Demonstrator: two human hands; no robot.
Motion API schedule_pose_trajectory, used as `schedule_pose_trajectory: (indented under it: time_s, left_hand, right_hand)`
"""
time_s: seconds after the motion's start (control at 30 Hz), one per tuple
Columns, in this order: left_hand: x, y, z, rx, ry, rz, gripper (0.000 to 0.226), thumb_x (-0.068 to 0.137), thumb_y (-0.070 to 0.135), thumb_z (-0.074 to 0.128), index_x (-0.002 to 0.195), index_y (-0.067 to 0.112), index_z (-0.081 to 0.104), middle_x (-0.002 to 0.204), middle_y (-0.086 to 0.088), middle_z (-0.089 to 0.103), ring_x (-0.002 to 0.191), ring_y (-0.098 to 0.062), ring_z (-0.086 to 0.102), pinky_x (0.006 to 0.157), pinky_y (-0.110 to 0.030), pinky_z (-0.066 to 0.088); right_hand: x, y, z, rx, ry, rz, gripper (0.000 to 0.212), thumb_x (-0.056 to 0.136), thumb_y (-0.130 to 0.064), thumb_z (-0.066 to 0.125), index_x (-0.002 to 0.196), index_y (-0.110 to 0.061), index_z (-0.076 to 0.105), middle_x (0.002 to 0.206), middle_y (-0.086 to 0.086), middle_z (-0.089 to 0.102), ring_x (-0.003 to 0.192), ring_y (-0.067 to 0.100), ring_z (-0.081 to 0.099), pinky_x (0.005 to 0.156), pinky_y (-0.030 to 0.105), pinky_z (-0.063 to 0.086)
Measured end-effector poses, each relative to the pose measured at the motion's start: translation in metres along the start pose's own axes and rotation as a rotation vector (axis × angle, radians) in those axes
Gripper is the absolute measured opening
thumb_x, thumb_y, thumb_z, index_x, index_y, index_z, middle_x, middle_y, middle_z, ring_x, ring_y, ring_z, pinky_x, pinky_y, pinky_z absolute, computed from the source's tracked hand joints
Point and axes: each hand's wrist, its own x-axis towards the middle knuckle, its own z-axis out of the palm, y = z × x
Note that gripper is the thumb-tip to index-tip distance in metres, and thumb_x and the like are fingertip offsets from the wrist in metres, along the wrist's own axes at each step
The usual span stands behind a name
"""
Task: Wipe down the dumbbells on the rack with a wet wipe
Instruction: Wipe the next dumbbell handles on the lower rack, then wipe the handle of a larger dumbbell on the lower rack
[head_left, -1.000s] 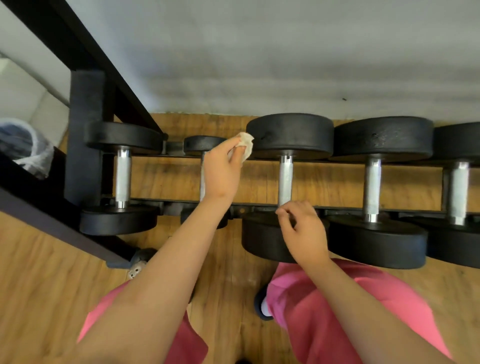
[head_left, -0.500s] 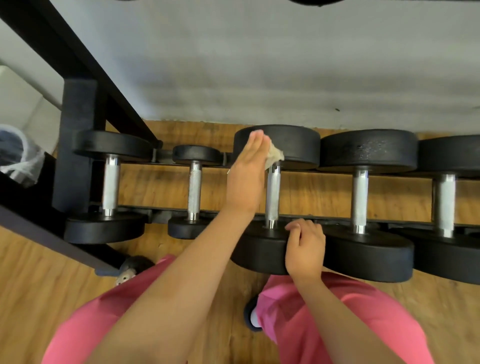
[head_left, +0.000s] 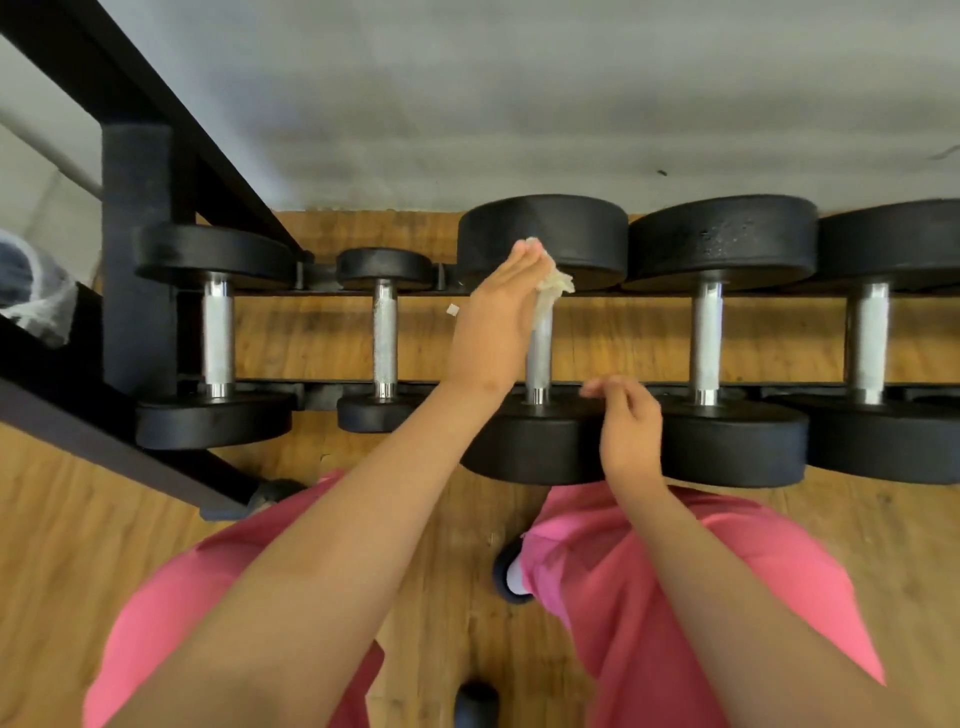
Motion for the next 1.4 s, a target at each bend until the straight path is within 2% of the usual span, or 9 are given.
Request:
schedule_pose_trajectory:
  time_s: [0.1,0.2,0.37,0.6,0.73,0.93,1.03,1.23,1.4]
  left_hand:
    - [-0.052,0.002,-0.010,0.010,-0.031,-0.099,0.028,0.099,0.008,0.050,0.121,0.008,0.067,0.113,-0.003,0.069,0.106,-0.013,0.063,0.090,-0.014,0.046]
    - [-0.100,-0.011,-0.015,-0.019,-0.007,-0.275,0.026,0.097,0.011,0.054,0.118,0.013,0.070,0.109,0.001,0.071,0.101,-0.013,0.064,0.089,-0.029,0.050]
    - [-0.147,-0.001,-0.015,-0.082,0.055,-0.417,0.021,0.091,0.006,0.062,0.106,0.013,0.074,0.095,0.004,0.061,0.091,-0.006,0.058,0.082,-0.022,0.047]
    - [-0.158,0.030,-0.016,-0.222,0.064,-0.588,0.021,0.086,0.001,0.064,0.080,0.017,0.053,0.077,0.004,0.056,0.067,0.001,0.050,0.060,-0.012,0.041]
    - [-0.160,0.030,-0.020,-0.300,0.041,-0.678,0.016,0.085,-0.005,0.060,0.080,0.010,0.061,0.078,-0.005,0.065,0.073,-0.020,0.062,0.059,-0.029,0.051]
    - [-0.162,0.049,-0.020,-0.540,-0.045,-0.775,0.029,0.095,0.001,0.046,0.101,0.011,0.072,0.100,-0.003,0.074,0.095,-0.015,0.068,0.077,-0.023,0.055]
    - [-0.161,0.055,-0.020,-0.668,-0.117,-0.771,0.034,0.092,-0.005,0.043,0.105,0.007,0.073,0.107,-0.007,0.073,0.101,-0.018,0.068,0.083,-0.026,0.056]
    - [-0.150,0.034,-0.010,-0.337,0.120,-0.689,0.026,0.095,0.000,0.051,0.091,0.018,0.070,0.095,0.002,0.071,0.095,-0.011,0.066,0.092,-0.028,0.051]
    - [-0.111,0.017,0.025,0.033,0.167,-0.512,0.018,0.099,0.011,0.049,0.111,0.012,0.063,0.107,0.003,0.056,0.109,-0.017,0.054,0.096,-0.028,0.043]
  right_hand:
    - [0.004,-0.017,-0.028,0.309,0.203,0.090,0.037,0.100,-0.003,0.035,0.075,-0.015,0.060,0.079,0.002,0.064,0.078,0.009,0.063,0.079,0.022,0.048]
    - [-0.002,-0.019,-0.051,0.411,0.177,0.148,0.036,0.101,-0.005,0.035,0.078,-0.012,0.061,0.069,-0.003,0.067,0.070,0.004,0.065,0.071,0.017,0.050]
    - [-0.053,-0.008,-0.044,0.201,-0.053,0.099,0.023,0.093,-0.004,0.050,0.080,-0.018,0.063,0.075,-0.004,0.067,0.072,0.007,0.064,0.070,0.019,0.048]
    - [-0.134,-0.015,-0.003,0.262,-0.485,0.052,0.022,0.096,-0.012,0.058,0.118,-0.016,0.062,0.107,0.007,0.067,0.099,0.023,0.065,0.082,0.030,0.054]
    - [-0.141,-0.017,0.000,0.323,-0.496,0.081,0.034,0.093,-0.006,0.063,0.124,-0.018,0.058,0.110,0.015,0.064,0.093,0.034,0.065,0.076,0.033,0.056]
    - [-0.135,-0.010,-0.005,0.305,-0.359,0.130,0.031,0.084,-0.002,0.071,0.112,-0.012,0.063,0.102,0.007,0.072,0.090,0.031,0.068,0.085,0.045,0.056]
    - [-0.126,-0.007,-0.011,0.288,-0.297,0.113,0.016,0.085,0.001,0.069,0.098,-0.008,0.067,0.088,0.008,0.073,0.081,0.027,0.069,0.077,0.044,0.056]
    - [-0.092,-0.013,-0.041,0.163,-0.039,0.036,0.014,0.086,-0.003,0.067,0.085,-0.017,0.067,0.081,0.003,0.070,0.074,0.014,0.065,0.068,0.027,0.049]
    - [-0.050,-0.014,-0.055,-0.054,0.016,-0.050,0.009,0.089,-0.010,0.063,0.093,-0.016,0.068,0.095,-0.002,0.068,0.085,0.007,0.062,0.071,0.008,0.042]
